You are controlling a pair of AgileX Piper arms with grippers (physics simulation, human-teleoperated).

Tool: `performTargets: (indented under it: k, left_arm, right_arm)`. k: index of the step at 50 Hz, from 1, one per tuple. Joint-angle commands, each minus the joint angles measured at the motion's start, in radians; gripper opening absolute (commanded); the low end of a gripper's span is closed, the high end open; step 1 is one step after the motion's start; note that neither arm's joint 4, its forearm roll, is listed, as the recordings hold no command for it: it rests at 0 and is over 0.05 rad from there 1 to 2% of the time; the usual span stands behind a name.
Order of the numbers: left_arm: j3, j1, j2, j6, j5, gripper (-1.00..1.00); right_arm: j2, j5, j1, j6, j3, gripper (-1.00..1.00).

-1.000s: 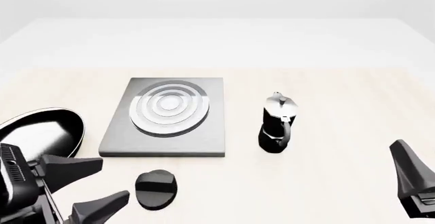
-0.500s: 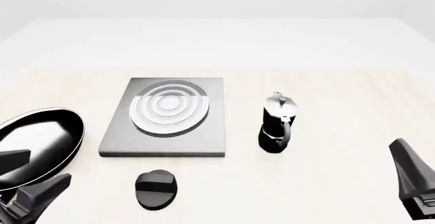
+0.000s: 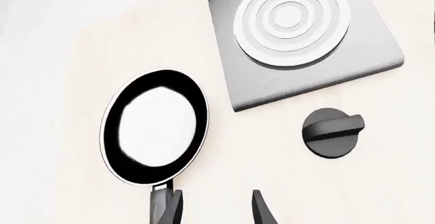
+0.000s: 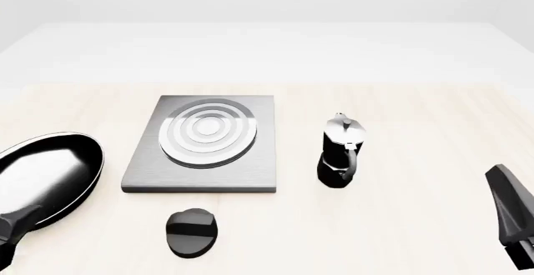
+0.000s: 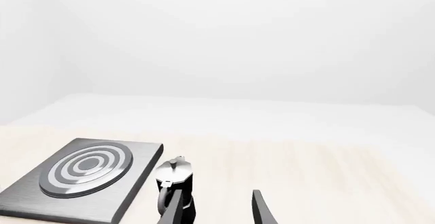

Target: Turn on the stove and put the frying pan on it.

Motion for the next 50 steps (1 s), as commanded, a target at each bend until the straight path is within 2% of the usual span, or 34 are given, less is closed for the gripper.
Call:
performTargets:
  k: [1, 6, 8, 10, 11, 15, 17, 21, 25, 40, 42, 50]
  left_arm:
    - [-0.014, 0.155, 0.023, 0.106, 0.015, 1.00]
    - [0.015, 0.207, 0.055, 0.130, -0.033, 1.00]
    - [0.038, 0.244, 0.074, 0.165, -0.069, 1.00]
    - [0.041, 0.247, 0.079, 0.160, -0.072, 1.00]
    - [0.051, 0.279, 0.104, 0.183, -0.105, 1.00]
    - [0.056, 0.304, 0.127, 0.195, -0.125, 1.00]
    - [0.086, 0.337, 0.143, 0.244, -0.154, 1.00]
    - [0.086, 0.361, 0.162, 0.249, -0.171, 1.00]
    - [0.117, 0.401, 0.189, 0.292, -0.208, 1.00]
    - [0.165, 0.499, 0.310, 0.356, -0.338, 1.00]
    - [0.182, 0.531, 0.361, 0.376, -0.392, 1.00]
    - [0.203, 0.542, 0.390, 0.383, -0.433, 1.00]
  right_arm:
    - [0.000, 0.006, 0.014, -0.002, -0.012, 1.00]
    - [0.000, 0.011, 0.017, -0.005, -0.019, 1.00]
    - [0.000, 0.016, 0.019, -0.007, -0.024, 1.00]
    - [0.000, 0.017, 0.019, -0.008, -0.026, 1.00]
    - [0.000, 0.020, 0.020, -0.008, -0.030, 1.00]
    - [0.000, 0.022, 0.022, -0.009, -0.032, 1.00]
    - [0.000, 0.020, 0.023, -0.008, -0.029, 1.00]
    - [0.000, 0.021, 0.025, -0.007, -0.031, 1.00]
    - [0.000, 0.025, 0.028, -0.006, -0.037, 1.00]
    - [0.000, 0.021, 0.031, 0.001, -0.039, 1.00]
    - [0.000, 0.020, 0.027, 0.003, -0.039, 1.00]
    - [0.000, 0.021, 0.027, 0.005, -0.040, 1.00]
